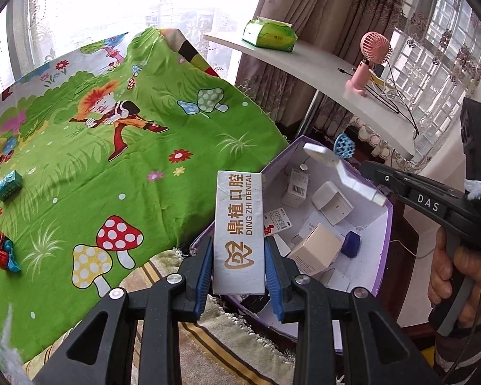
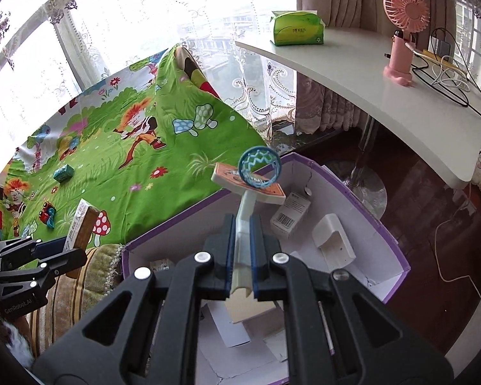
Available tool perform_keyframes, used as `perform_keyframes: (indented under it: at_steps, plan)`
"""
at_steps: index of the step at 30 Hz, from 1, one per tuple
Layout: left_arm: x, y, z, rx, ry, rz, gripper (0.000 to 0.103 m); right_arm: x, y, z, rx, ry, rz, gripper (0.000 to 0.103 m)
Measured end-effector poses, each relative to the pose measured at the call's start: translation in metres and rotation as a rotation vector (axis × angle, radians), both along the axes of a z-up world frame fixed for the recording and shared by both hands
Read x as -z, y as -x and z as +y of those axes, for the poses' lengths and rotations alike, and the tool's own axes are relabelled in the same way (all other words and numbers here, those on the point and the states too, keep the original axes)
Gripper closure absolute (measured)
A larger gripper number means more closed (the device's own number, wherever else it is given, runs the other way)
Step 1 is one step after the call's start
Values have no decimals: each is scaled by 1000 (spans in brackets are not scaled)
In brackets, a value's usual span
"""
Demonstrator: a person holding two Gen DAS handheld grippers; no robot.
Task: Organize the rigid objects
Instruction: 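Carry the dental box and hoop toy over the purple box and open both tools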
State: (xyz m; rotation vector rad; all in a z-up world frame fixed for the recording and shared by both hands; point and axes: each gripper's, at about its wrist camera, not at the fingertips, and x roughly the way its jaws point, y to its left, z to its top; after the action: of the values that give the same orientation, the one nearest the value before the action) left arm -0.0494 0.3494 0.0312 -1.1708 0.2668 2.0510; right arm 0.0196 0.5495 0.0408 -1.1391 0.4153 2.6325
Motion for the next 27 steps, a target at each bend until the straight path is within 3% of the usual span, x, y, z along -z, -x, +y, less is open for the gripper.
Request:
perform_keyframes:
  at_steps: [14, 19, 27]
  plan:
    - [9, 5, 3, -4, 14, -27, 62, 7, 3, -4, -19, 25, -18, 88]
    - [8, 9, -5, -24, 3, -31, 62, 4, 5, -13, -45, 28, -14, 63]
    - [2, 26, -35, -88, -15, -24, 62, 0, 16, -36, -90, 17, -18, 51]
